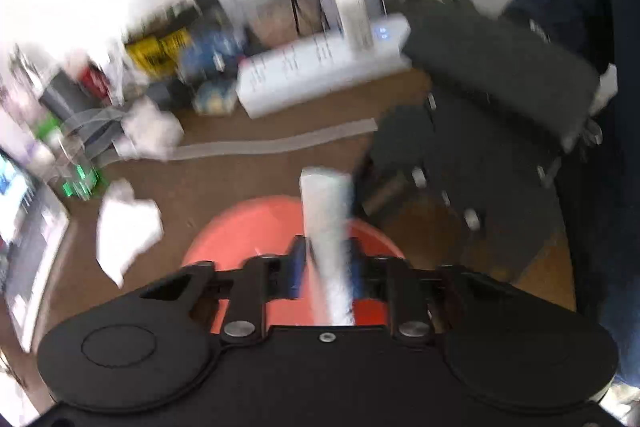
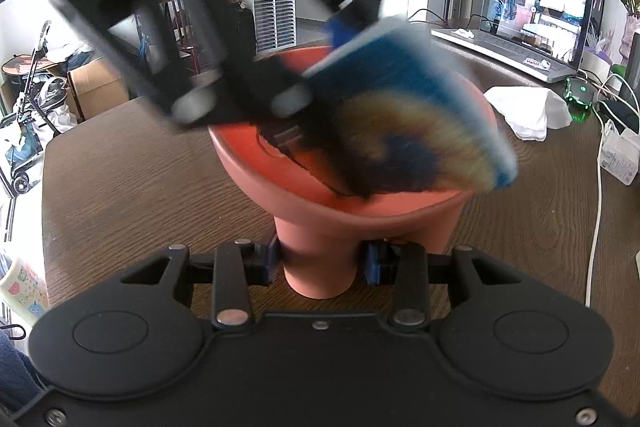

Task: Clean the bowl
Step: 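Press the sponge's flat face into the bowl and scrub with the left gripper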

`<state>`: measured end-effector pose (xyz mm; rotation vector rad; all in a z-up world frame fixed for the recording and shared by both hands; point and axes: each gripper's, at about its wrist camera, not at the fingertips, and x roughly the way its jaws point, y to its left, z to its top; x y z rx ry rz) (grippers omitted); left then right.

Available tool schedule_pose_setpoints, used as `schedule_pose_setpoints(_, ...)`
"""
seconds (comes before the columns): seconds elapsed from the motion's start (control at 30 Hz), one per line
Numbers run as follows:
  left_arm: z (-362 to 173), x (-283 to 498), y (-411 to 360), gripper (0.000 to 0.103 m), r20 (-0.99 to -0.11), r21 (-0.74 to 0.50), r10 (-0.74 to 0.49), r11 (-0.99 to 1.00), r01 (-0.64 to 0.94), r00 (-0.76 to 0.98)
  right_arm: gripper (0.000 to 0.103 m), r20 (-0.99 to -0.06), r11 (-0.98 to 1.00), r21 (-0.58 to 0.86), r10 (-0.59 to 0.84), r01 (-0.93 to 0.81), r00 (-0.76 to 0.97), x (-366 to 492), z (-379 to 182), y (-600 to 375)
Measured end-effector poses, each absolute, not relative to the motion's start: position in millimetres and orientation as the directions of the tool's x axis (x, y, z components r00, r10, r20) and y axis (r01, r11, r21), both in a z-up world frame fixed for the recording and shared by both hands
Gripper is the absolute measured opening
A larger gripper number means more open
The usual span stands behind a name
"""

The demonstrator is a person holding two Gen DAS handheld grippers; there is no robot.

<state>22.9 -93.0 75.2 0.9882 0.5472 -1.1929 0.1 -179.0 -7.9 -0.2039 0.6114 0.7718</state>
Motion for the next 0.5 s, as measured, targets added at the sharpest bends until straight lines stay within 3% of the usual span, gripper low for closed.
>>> schedule_pose_setpoints(0.17, 82, 34, -80, 0.010, -0.755, 0.404, -0.513, 0.125, 0.906, 0.407, 0.044, -0.586, 0.710, 0.047, 0.590, -0.703, 0.556, 1, -8, -180)
schedule_pose_setpoints(0.27, 98, 39, -63, 0.010, -0.695, 0.411, -0.549, 0.226, 0.883, 0.464, 0.044, -0.586, 0.710, 0.046, 0.589, -0.702, 0.557, 3, -8, -181)
schedule_pose_setpoints(0.5, 117, 39, -30, 0.010, -0.658, 0.406, -0.527, 0.353, 0.843, 0.538, 0.044, -0.586, 0.713, 0.048, 0.587, -0.699, 0.558, 5, -7, -184)
